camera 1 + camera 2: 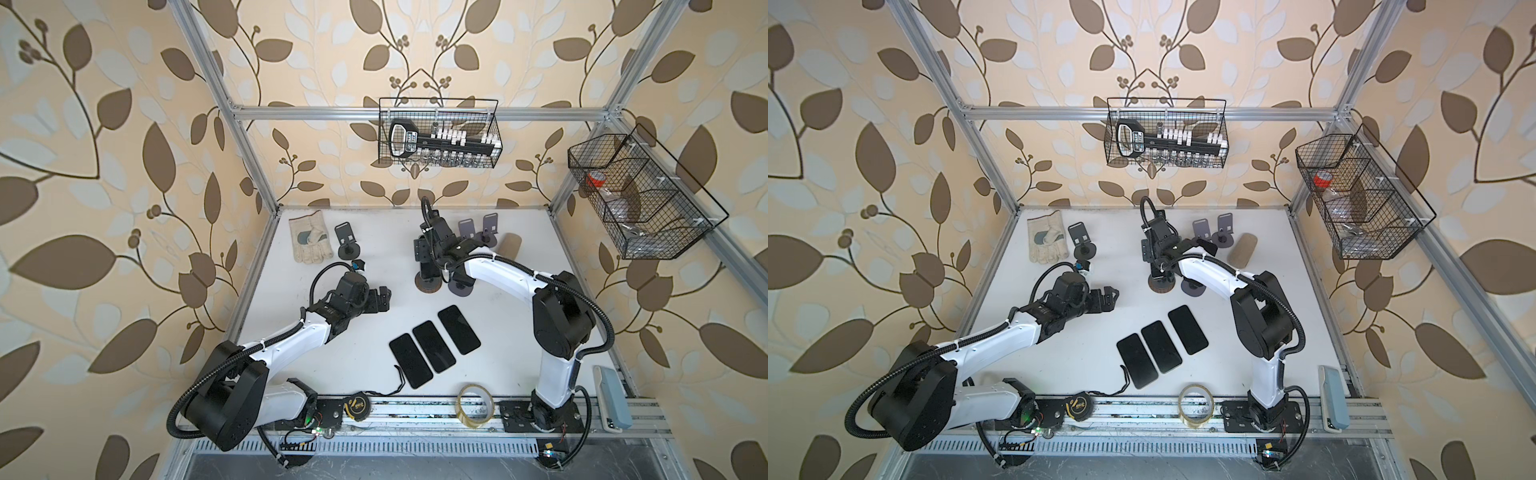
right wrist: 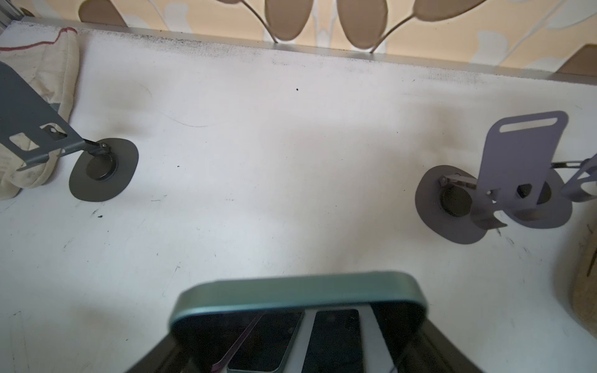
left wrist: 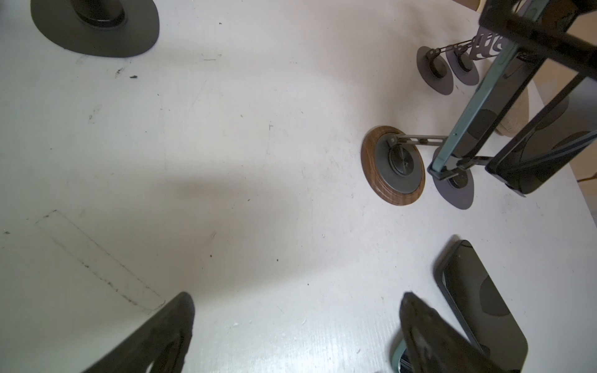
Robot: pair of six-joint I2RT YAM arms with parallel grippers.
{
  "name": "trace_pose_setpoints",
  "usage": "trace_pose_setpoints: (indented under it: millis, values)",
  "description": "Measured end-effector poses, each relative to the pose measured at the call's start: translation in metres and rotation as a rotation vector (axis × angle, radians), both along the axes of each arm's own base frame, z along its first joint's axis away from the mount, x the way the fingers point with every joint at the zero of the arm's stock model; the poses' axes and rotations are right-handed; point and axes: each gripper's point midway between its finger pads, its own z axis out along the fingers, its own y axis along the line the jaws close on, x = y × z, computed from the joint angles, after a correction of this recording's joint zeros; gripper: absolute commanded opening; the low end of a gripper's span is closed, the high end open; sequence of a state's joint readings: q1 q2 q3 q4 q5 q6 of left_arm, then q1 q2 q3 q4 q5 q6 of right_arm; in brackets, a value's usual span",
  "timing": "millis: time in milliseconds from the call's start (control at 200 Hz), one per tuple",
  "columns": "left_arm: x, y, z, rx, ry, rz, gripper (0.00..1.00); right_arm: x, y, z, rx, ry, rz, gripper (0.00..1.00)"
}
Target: Remove the phone from the phone stand
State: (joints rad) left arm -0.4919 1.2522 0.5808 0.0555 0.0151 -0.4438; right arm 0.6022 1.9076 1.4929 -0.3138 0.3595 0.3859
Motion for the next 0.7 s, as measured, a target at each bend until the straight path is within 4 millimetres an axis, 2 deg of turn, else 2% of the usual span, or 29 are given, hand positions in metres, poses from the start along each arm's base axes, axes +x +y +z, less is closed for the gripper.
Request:
trace_pose_setpoints:
  millis: [235, 700]
  values:
    - [0.0000, 0.0001, 0.0000, 0.001, -0.001, 0.000, 0.99, -0.0001, 0.0001, -0.0002, -0.001, 0.001, 0.001, 0.67]
    - [-0.0015, -0.0006, -0.0005, 0.031, -0.012, -0.004, 0.99, -0.0005, 0.0007, 0.0006, 0.002, 0.001, 0.005, 0.66]
